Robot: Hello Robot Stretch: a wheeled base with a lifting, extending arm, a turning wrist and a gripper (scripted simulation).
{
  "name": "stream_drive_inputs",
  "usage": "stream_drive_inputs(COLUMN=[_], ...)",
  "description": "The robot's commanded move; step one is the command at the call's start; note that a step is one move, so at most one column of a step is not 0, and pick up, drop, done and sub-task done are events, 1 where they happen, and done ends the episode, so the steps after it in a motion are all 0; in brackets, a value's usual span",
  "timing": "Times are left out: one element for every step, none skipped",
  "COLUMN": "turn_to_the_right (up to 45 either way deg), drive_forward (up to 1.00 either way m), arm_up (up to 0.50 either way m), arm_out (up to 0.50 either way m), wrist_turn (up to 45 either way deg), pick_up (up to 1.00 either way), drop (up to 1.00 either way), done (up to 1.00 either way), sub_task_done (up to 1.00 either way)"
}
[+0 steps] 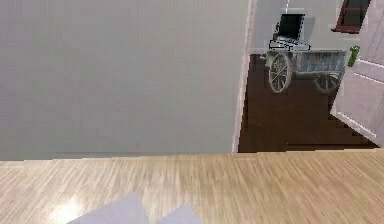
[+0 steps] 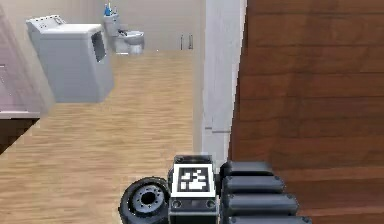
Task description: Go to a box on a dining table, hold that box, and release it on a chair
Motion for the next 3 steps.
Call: stream_drive_inputs(turn_to_the_right=[24.0,0.0,6.0], drive_forward=[0.00,1.00,0.00], arm_up=[0.00,0.00,0.00], arm_out=[0.00,0.00,0.00], wrist_turn=[0.0,0.0,0.0], pick_up=[0.00,0.00,0.00], drop=[0.00,0.00,0.00], done=[0.00,0.00,0.00], sub_task_done=[0.00,0.00,0.00])
